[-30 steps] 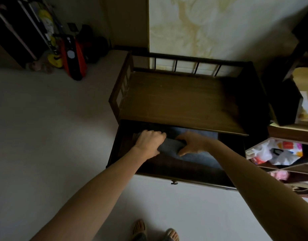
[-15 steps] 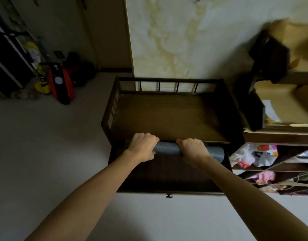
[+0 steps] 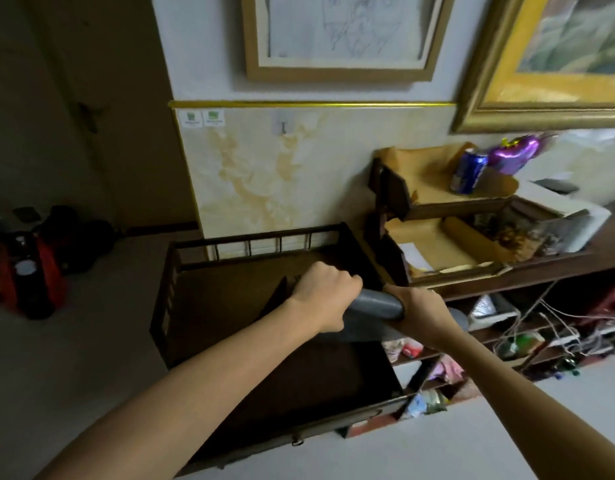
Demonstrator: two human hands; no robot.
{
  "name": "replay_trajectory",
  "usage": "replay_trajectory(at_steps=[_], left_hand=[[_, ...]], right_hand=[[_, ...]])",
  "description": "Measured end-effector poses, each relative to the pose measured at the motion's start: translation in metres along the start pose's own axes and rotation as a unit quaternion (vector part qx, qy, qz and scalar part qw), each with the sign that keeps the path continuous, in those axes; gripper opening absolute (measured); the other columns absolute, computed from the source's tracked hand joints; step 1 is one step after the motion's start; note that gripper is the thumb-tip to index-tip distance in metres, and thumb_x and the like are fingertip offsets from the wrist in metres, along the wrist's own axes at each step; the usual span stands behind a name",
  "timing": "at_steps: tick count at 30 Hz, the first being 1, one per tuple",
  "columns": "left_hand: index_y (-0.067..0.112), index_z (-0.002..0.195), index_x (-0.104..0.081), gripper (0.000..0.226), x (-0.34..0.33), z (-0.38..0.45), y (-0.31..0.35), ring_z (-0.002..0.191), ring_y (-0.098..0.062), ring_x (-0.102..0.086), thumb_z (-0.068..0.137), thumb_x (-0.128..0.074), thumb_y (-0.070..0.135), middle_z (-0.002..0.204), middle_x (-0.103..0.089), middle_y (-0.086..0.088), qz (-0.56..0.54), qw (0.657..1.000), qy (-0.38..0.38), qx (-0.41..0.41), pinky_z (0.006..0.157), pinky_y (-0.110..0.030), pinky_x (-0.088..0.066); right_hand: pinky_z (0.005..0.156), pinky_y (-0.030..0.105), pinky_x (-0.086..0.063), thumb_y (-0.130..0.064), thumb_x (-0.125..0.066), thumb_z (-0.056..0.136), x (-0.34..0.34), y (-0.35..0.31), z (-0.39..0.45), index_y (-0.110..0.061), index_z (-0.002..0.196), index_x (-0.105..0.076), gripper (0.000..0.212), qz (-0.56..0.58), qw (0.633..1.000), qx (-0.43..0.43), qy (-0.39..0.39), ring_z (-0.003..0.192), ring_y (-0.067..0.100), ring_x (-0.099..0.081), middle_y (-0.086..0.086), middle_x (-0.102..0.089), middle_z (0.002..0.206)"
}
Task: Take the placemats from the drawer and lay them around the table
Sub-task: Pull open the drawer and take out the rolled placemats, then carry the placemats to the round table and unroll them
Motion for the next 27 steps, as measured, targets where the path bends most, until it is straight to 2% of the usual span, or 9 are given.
replay_trajectory(at_steps=[1,4,9,14,16,19,21,23,27], left_hand=[[0.018,0.117,-0.054,0.039,0.011,0.01,0.011,0.093,-0.024,-0.066,0.081,-0.067,0.025,0.102,-0.067,-0.003,0.006,1.0,0.013,-0.019,0.075,-0.035,-0.048],[0.018,0.117,-0.054,0.038,0.038,0.042,0.053,0.095,-0.026,-0.066,0.082,-0.066,0.024,0.105,-0.067,-0.004,0.003,0.997,0.039,-0.07,0.073,-0.034,-0.047],[0.02,0.112,-0.052,0.033,0.079,0.102,0.141,0.097,-0.029,-0.064,0.082,-0.064,0.024,0.106,-0.065,-0.005,-0.028,0.983,0.082,-0.16,0.067,-0.033,-0.036],[0.023,0.114,-0.052,0.036,0.112,0.17,0.259,0.097,-0.028,-0.066,0.081,-0.066,0.027,0.107,-0.067,-0.003,-0.048,0.958,0.125,-0.252,0.075,-0.035,-0.048],[0.023,0.112,-0.052,0.035,0.123,0.2,0.311,0.094,-0.027,-0.066,0.081,-0.066,0.027,0.104,-0.067,-0.003,-0.065,0.945,0.148,-0.285,0.071,-0.035,-0.047],[0.024,0.113,-0.054,0.034,0.143,0.238,0.391,0.092,-0.027,-0.066,0.081,-0.064,0.025,0.102,-0.067,-0.002,-0.095,0.924,0.164,-0.332,0.067,-0.034,-0.041],[0.025,0.11,-0.056,0.03,0.157,0.261,0.453,0.092,-0.026,-0.065,0.08,-0.063,0.025,0.101,-0.067,-0.002,-0.122,0.904,0.172,-0.373,0.073,-0.037,-0.046],[0.025,0.105,-0.056,0.025,0.165,0.276,0.492,0.092,-0.026,-0.064,0.081,-0.062,0.027,0.101,-0.067,-0.002,-0.124,0.892,0.172,-0.398,0.081,-0.041,-0.047],[0.026,0.104,-0.057,0.021,0.191,0.299,0.617,0.092,-0.023,-0.062,0.084,-0.062,0.027,0.101,-0.066,0.0,-0.165,0.835,0.189,-0.49,0.076,-0.036,-0.046]], right_hand=[[0.068,0.035,-0.052,-0.034,-0.071,0.07,0.008,0.014,-0.012,-0.031,0.099,-0.059,0.032,0.004,1.0,-0.021,0.019,0.082,0.024,-0.068,-0.003,-0.07,0.085],[0.063,0.026,-0.044,-0.029,-0.073,0.071,0.037,0.055,-0.05,-0.027,0.098,-0.064,0.028,0.006,0.996,-0.068,0.056,0.079,0.019,-0.067,-0.005,-0.071,0.083],[0.066,0.03,-0.05,-0.029,-0.067,0.075,0.087,0.137,-0.123,-0.028,0.099,-0.061,0.024,-0.051,0.979,-0.178,0.086,0.078,0.017,-0.067,-0.007,-0.069,0.082],[0.064,0.024,-0.045,-0.033,-0.067,0.08,0.124,0.236,-0.209,-0.033,0.097,-0.059,0.019,-0.1,0.948,-0.283,0.103,0.068,0.008,-0.056,-0.013,-0.063,0.077],[0.063,0.023,-0.039,-0.032,-0.067,0.081,0.138,0.278,-0.243,-0.033,0.098,-0.058,0.019,-0.126,0.934,-0.319,0.105,0.068,0.008,-0.053,-0.014,-0.057,0.076],[0.065,0.026,-0.041,-0.029,-0.063,0.084,0.161,0.335,-0.299,-0.03,0.098,-0.057,0.015,-0.161,0.913,-0.364,0.097,0.071,0.012,-0.056,-0.009,-0.063,0.082],[0.067,0.028,-0.044,-0.029,-0.061,0.086,0.174,0.373,-0.346,-0.027,0.097,-0.058,0.011,-0.172,0.893,-0.402,0.103,0.076,0.017,-0.062,-0.004,-0.065,0.083],[0.065,0.028,-0.04,-0.028,-0.06,0.086,0.183,0.394,-0.376,-0.025,0.097,-0.058,0.011,-0.176,0.881,-0.424,0.112,0.078,0.021,-0.064,-0.001,-0.065,0.083],[0.064,0.029,-0.038,-0.025,-0.061,0.085,0.195,0.449,-0.468,-0.023,0.109,-0.059,0.025,-0.177,0.815,-0.548,0.068,0.084,0.025,-0.064,0.003,-0.067,0.092]])
Point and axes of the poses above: each hand's wrist, its own z-axis towards the middle knuckle, its own x-axis out of the back of the hand, y = z × x, the point moved 3 cm from there along z, towards the middle knuckle
